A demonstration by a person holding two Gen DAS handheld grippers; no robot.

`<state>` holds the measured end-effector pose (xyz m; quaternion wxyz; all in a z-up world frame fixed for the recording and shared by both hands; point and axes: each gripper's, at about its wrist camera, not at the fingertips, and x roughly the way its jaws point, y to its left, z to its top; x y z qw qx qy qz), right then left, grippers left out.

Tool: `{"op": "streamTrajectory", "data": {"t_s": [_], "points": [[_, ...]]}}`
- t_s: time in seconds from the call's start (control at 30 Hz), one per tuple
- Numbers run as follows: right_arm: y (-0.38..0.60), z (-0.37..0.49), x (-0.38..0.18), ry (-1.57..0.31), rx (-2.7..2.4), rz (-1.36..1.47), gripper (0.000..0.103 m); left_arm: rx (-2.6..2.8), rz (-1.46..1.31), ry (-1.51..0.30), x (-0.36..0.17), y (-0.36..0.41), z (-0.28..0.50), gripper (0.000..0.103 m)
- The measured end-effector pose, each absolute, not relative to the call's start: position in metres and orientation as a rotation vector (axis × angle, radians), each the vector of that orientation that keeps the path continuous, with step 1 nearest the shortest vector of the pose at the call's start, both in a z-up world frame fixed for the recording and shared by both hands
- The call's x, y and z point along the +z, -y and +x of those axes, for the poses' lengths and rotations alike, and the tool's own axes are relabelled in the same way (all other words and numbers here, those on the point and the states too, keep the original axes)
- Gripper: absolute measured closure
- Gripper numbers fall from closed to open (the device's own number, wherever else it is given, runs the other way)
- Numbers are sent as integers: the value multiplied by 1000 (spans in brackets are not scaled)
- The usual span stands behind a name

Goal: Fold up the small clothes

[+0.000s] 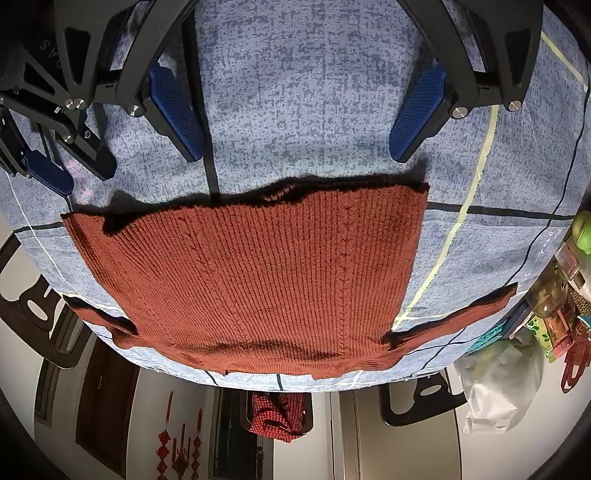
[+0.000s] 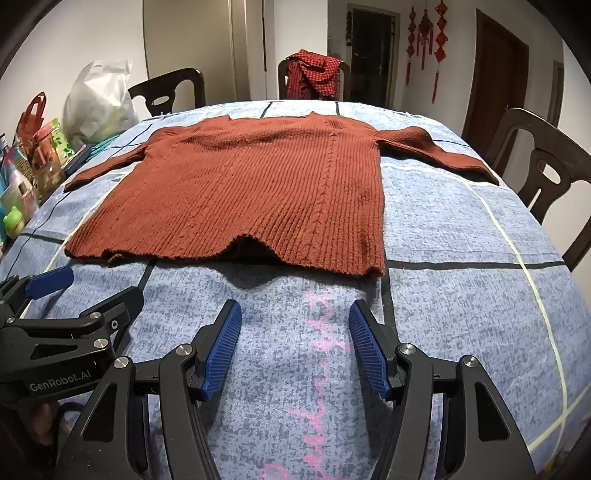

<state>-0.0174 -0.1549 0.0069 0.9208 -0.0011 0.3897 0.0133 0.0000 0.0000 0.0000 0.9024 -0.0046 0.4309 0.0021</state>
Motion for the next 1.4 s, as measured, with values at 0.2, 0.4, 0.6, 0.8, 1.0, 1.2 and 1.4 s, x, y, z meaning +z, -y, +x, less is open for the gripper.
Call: {"op": "streamTrajectory", "data": {"t_s": [0.2, 0.4, 0.6, 0.8, 1.0, 1.2, 1.4], "points": [[154, -17, 7, -803, 26, -5, 42, 6, -7, -889, 0, 1, 0, 2], [153, -18, 6, -803, 27, -3, 42, 11, -10, -877, 0, 0, -5, 2], [154, -18, 7, -803, 26, -9, 42, 13, -11, -880, 1, -1, -9, 1], [151, -16, 9, -800, 25, -7, 42, 14, -8, -878, -1, 2, -8, 1], [152, -18, 7, -796, 24, -6, 42, 15, -7, -876, -1, 2, -9, 2], [152, -19, 7, -794, 24, -7, 42, 15, -7, -875, -1, 2, -10, 2], [152, -19, 7, -793, 24, -7, 42, 15, -7, -875, -1, 3, -9, 2]]}}
